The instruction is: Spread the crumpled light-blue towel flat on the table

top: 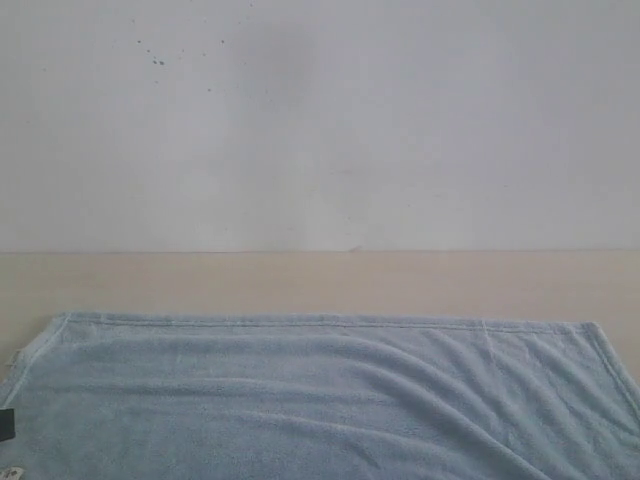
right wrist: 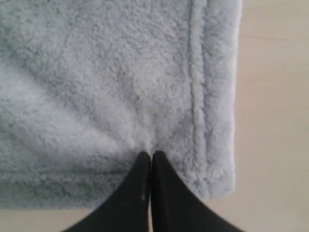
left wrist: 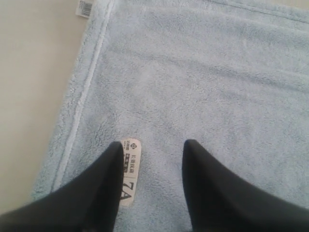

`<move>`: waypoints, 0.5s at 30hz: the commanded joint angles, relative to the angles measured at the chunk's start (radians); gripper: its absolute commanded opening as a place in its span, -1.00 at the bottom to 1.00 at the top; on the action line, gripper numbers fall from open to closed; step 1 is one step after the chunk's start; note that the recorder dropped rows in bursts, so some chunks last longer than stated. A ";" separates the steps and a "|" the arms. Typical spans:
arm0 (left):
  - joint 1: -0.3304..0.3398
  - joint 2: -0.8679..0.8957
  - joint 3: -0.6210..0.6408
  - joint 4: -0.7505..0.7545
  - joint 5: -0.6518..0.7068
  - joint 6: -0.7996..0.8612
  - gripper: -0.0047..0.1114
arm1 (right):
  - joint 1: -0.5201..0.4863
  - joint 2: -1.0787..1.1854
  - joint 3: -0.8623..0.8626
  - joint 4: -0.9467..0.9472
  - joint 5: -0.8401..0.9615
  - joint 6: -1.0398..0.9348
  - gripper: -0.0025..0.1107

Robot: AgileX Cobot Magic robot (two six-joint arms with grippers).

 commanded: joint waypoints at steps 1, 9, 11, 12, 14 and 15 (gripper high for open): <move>0.001 -0.006 0.002 -0.001 -0.066 0.018 -0.25 | -0.003 -0.141 -0.003 0.000 -0.065 -0.019 -0.95; -0.002 0.051 0.020 -0.003 -0.032 0.044 -0.32 | -0.003 -0.314 -0.003 0.052 -0.168 -0.031 -0.95; -0.002 0.080 0.020 -0.003 -0.036 0.068 -0.65 | -0.003 -0.324 -0.003 0.085 -0.170 -0.031 -0.95; -0.002 0.090 0.020 -0.003 -0.036 0.079 -0.78 | -0.001 -0.325 -0.003 0.109 -0.170 -0.045 -0.95; -0.002 0.111 0.017 0.000 -0.036 0.087 -0.84 | -0.001 -0.325 -0.003 0.180 -0.172 -0.108 -0.95; -0.002 0.121 0.015 0.000 -0.036 0.087 -0.84 | -0.001 -0.325 -0.003 0.225 -0.177 -0.151 -0.95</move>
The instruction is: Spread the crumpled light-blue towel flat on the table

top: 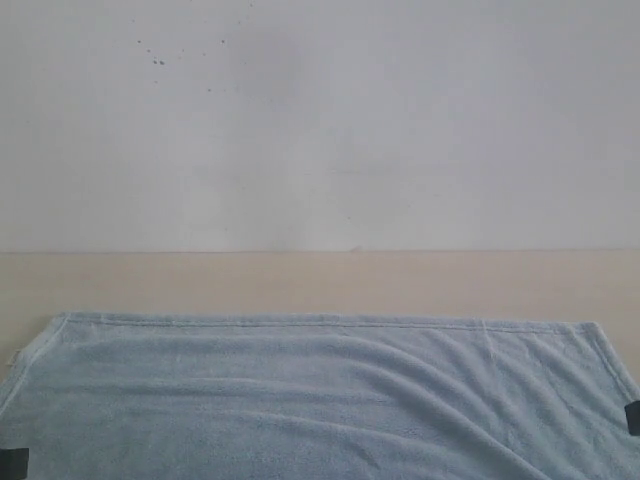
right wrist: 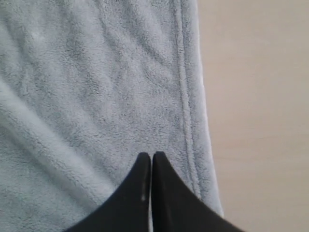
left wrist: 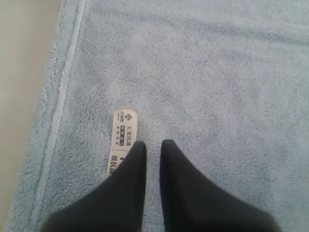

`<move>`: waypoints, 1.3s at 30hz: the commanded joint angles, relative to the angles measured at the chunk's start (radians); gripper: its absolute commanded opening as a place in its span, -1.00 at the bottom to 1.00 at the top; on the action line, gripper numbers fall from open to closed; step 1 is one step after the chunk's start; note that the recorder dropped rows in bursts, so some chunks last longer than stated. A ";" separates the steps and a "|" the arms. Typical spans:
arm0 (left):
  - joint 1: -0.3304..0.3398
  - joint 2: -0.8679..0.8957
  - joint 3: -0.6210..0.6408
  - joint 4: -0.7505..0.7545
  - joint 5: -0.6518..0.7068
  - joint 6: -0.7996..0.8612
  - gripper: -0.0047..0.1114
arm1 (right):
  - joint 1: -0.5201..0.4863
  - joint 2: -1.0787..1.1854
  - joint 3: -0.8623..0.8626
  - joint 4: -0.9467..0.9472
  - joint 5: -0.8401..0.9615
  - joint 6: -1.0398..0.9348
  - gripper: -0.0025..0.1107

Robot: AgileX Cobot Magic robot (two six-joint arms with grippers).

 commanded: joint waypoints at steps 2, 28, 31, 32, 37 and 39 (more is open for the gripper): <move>-0.002 0.056 -0.013 0.000 0.000 0.034 -0.84 | -0.001 -0.010 -0.003 0.200 -0.018 -0.179 -0.95; -0.002 0.421 0.026 -0.048 0.056 0.080 -0.84 | -0.001 -0.010 -0.003 0.420 -0.039 -0.380 -0.95; -0.002 0.408 0.045 -0.095 0.082 0.083 -0.84 | -0.001 -0.010 -0.003 0.420 -0.039 -0.380 -0.95; -0.002 0.406 0.056 -0.098 0.082 0.087 -0.84 | -0.001 -0.010 -0.003 0.420 -0.039 -0.380 -0.95; -0.002 0.365 0.089 -0.130 0.056 0.099 -0.84 | -0.001 -0.010 -0.003 0.420 -0.045 -0.384 -0.95; -0.002 0.340 0.097 -0.142 0.051 0.109 -0.84 | -0.001 -0.010 -0.003 0.420 -0.058 -0.384 -0.95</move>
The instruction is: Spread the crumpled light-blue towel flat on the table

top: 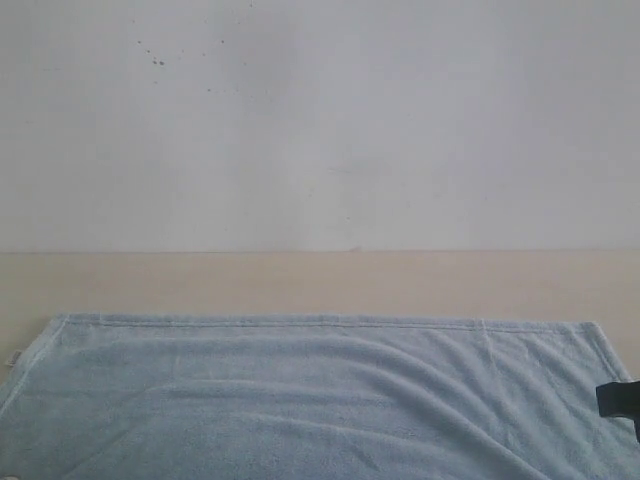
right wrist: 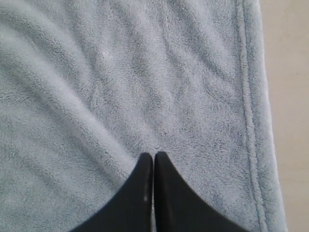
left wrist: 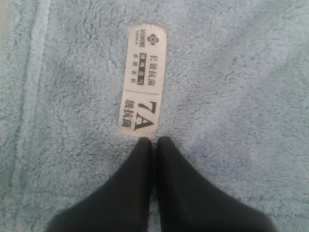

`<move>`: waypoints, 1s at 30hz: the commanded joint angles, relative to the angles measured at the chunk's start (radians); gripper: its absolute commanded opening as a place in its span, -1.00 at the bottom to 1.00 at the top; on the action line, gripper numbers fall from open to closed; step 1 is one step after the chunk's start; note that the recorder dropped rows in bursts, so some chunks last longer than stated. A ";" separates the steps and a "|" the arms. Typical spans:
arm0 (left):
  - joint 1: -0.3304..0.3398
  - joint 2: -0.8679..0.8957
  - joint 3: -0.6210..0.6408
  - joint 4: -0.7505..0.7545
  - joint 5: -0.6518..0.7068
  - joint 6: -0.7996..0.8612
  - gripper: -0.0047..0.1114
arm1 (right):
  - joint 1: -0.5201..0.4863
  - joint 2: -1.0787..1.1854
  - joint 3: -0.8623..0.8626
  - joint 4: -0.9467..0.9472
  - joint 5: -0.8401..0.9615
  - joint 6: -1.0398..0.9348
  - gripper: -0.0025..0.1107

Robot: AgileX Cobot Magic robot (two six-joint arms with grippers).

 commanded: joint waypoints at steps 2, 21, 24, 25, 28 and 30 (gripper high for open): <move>-0.002 0.004 0.085 -0.061 0.022 0.018 -0.84 | -0.001 -0.007 -0.003 0.001 -0.071 -0.014 -0.95; -0.002 -0.007 0.086 -0.057 0.001 0.033 -0.84 | -0.003 0.685 -0.623 -0.095 -0.061 -0.156 -0.95; -0.002 -0.007 0.086 -0.057 0.001 0.033 -0.84 | -0.003 0.766 -0.732 -0.155 -0.032 -0.140 -0.95; -0.002 -0.007 0.086 -0.057 0.001 0.033 -0.84 | -0.003 0.789 -0.768 -0.180 -0.017 -0.125 -0.95; -0.002 -0.007 0.086 -0.050 0.001 0.033 -0.84 | -0.003 0.837 -0.834 -0.267 0.043 -0.059 -0.95; -0.002 -0.007 0.084 -0.050 0.001 0.033 -0.84 | -0.003 0.851 -0.848 -0.352 0.063 -0.015 -0.95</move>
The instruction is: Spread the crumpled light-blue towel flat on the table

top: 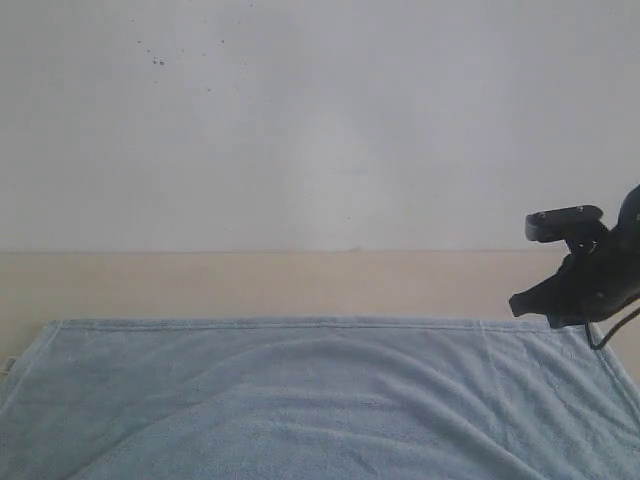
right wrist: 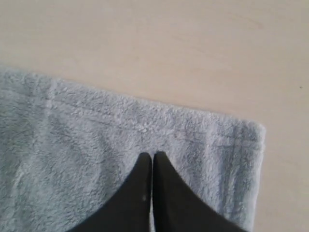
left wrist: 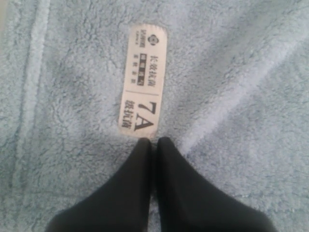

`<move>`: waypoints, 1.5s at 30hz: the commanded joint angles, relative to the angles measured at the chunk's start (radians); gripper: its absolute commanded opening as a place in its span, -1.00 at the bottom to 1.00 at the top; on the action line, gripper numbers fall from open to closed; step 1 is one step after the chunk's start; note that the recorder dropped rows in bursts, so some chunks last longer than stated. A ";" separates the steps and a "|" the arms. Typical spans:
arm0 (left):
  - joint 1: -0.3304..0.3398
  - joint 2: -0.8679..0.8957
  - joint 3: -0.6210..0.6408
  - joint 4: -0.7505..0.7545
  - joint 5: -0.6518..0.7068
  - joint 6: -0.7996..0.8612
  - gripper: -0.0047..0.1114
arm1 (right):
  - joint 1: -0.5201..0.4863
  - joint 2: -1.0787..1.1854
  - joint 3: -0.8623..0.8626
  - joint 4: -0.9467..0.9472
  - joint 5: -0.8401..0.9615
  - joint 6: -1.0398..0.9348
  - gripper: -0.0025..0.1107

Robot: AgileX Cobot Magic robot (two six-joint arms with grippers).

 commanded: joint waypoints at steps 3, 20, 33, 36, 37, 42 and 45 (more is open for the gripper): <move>-0.002 0.034 0.047 -0.021 0.012 -0.001 -0.84 | -0.004 0.043 -0.047 -0.284 0.058 0.192 -0.95; -0.002 0.034 0.023 0.002 0.006 -0.001 -0.84 | -0.060 0.089 -0.049 -0.322 -0.034 0.236 -0.95; -0.002 0.034 0.023 0.002 0.000 -0.001 -0.84 | -0.062 0.171 -0.137 -0.322 -0.023 0.226 -0.95; -0.002 0.034 0.023 0.002 0.000 -0.001 -0.84 | -0.063 0.171 -0.184 -0.322 -0.006 0.226 -0.95; -0.002 0.034 0.023 0.002 0.000 -0.001 -0.84 | -0.063 0.171 -0.196 -0.322 0.000 0.226 -0.95; -0.002 0.034 0.023 0.002 -0.028 -0.001 -0.84 | -0.063 0.164 -0.280 -0.322 0.073 0.226 -0.95; -0.002 -0.002 0.000 -0.002 -0.029 -0.001 -0.72 | -0.072 0.063 -0.272 -0.314 0.054 0.353 -0.96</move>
